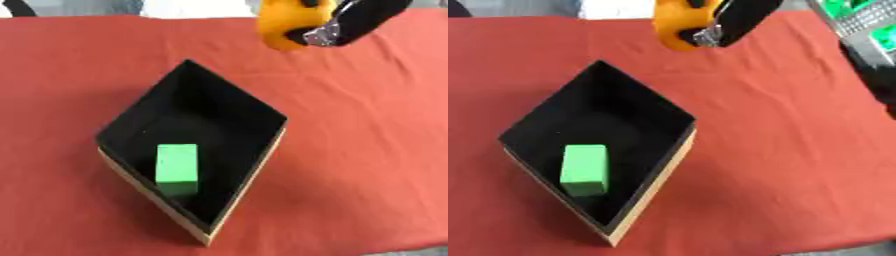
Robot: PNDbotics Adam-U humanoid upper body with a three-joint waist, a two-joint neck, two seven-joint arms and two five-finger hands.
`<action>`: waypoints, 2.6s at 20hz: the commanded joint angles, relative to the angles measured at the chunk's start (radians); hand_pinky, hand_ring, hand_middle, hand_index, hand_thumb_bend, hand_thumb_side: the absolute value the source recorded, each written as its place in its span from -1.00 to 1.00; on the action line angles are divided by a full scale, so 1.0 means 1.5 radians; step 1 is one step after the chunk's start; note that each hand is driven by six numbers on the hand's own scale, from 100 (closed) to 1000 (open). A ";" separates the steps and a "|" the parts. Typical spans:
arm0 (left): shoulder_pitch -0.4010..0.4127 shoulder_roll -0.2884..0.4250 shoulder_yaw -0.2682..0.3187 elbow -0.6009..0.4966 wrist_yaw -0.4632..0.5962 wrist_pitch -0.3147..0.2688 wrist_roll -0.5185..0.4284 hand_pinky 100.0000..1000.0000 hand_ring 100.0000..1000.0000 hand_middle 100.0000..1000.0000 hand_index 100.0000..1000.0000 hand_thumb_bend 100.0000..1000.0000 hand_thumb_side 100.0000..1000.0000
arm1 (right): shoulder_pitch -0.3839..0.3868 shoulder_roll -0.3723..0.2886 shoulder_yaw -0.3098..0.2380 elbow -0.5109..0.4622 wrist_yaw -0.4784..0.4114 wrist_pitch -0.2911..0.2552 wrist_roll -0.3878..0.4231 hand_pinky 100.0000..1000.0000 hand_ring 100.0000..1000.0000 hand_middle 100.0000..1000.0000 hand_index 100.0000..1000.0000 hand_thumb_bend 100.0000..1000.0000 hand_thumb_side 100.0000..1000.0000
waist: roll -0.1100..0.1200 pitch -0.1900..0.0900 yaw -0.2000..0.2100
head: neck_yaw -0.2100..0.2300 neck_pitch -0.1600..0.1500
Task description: Pick up objects on the table and place them in the box.
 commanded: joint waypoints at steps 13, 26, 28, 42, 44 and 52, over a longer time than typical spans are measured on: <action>-0.010 0.006 0.002 -0.010 0.003 -0.001 -0.005 -0.03 0.59 0.32 0.56 -1.00 0.00 | -0.059 0.126 0.098 -0.009 -0.005 0.009 0.097 -0.76 -0.36 -0.55 -0.41 -0.66 -1.00 | 0.001 -0.013 0.002 | 0.002 0.011; -0.012 0.002 0.001 -0.010 0.005 0.000 -0.007 -0.03 0.60 0.32 0.56 -1.00 0.01 | -0.029 0.157 0.146 -0.009 0.049 0.044 0.105 -0.60 -0.22 -0.39 -0.25 -0.71 -1.00 | 0.000 -0.008 0.011 | -0.003 0.005; -0.012 0.001 0.001 -0.010 0.005 0.000 -0.007 -0.03 0.60 0.32 0.56 -1.00 0.01 | -0.023 0.158 0.146 -0.009 0.065 0.051 0.104 -0.38 -0.09 -0.27 -0.14 -0.64 -1.00 | 0.001 -0.007 0.012 | -0.003 0.005; -0.013 0.001 0.002 -0.010 0.004 0.001 -0.008 -0.03 0.60 0.32 0.56 -1.00 -0.01 | -0.010 0.141 0.134 -0.009 0.104 -0.034 0.105 0.64 0.81 0.62 0.69 -0.07 -0.73 | 0.002 -0.008 0.016 | -0.002 0.006; -0.013 0.001 0.002 -0.010 0.003 0.001 -0.008 -0.03 0.60 0.32 0.56 -1.00 -0.01 | -0.013 0.139 0.117 -0.009 0.111 -0.046 0.105 0.64 0.81 0.62 0.69 -0.05 -0.71 | 0.002 -0.009 0.015 | -0.001 0.006; -0.010 0.002 0.005 -0.010 0.001 0.001 -0.005 -0.03 0.60 0.32 0.56 -1.00 -0.02 | -0.024 0.123 0.008 -0.009 0.134 -0.082 0.075 0.56 0.72 0.56 0.64 -0.08 -0.78 | 0.006 -0.013 0.009 | 0.005 0.006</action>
